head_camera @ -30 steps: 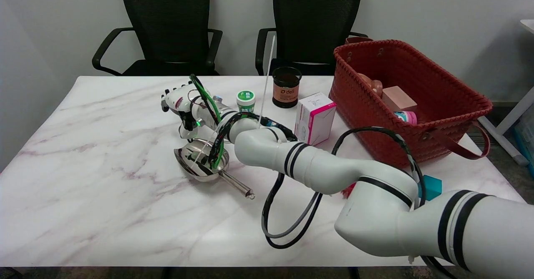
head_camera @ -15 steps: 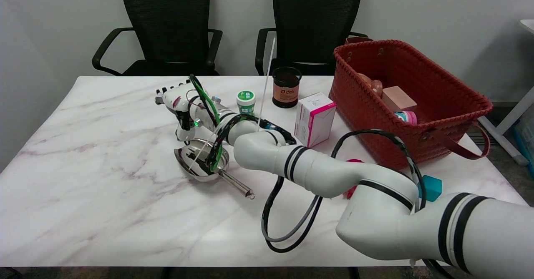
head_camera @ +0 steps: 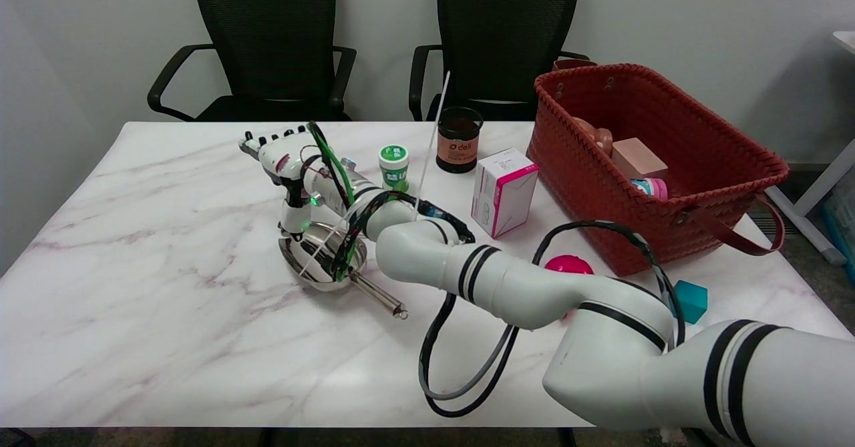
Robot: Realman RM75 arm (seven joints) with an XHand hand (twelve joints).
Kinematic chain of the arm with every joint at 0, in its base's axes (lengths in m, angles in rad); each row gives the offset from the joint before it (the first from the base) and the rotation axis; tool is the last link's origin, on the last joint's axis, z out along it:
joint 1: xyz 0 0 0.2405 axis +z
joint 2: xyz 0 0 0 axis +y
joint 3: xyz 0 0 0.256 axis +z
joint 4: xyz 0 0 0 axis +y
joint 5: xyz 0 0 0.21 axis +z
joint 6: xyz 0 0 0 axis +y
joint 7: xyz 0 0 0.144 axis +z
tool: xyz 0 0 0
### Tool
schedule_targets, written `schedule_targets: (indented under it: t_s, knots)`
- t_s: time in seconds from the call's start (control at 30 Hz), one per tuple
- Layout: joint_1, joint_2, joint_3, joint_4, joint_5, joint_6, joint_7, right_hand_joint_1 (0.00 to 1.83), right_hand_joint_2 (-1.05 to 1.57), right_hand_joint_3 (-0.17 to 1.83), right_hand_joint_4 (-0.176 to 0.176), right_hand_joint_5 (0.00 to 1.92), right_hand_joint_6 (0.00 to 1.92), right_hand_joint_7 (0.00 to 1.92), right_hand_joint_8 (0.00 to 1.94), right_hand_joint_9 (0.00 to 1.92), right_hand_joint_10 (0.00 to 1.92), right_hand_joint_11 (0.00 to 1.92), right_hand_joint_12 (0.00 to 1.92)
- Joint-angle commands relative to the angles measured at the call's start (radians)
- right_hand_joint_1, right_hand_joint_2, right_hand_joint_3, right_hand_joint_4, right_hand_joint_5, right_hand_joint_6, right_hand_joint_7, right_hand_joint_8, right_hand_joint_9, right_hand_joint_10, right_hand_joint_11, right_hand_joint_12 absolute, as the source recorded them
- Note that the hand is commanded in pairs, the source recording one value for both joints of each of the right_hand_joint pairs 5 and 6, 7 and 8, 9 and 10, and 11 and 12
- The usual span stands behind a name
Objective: Pick up the green gum jar.
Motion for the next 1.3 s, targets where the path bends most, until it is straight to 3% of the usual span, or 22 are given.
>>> schedule_targets:
  t_s: [0.03, 0.8, 1.3]
  knots:
    - [-0.084, 0.03, 0.087, 0.117, 0.001, 0.087, 0.004, 1.23, 0.29, 0.94, 0.0, 0.1, 0.1, 0.71, 0.71, 0.51, 0.51, 0.4, 0.4]
    - [-0.175, 0.134, 0.153, 0.276, 0.247, 0.246, 0.061, 1.23, 0.15, 0.78, 0.0, 0.07, 0.07, 0.59, 0.59, 0.51, 0.51, 0.38, 0.38]
    - [-0.175, 0.139, 0.166, 0.226, 0.305, 0.465, 0.318, 1.19, 0.22, 0.74, 0.0, 0.1, 0.1, 0.58, 0.58, 0.51, 0.51, 0.32, 0.32]
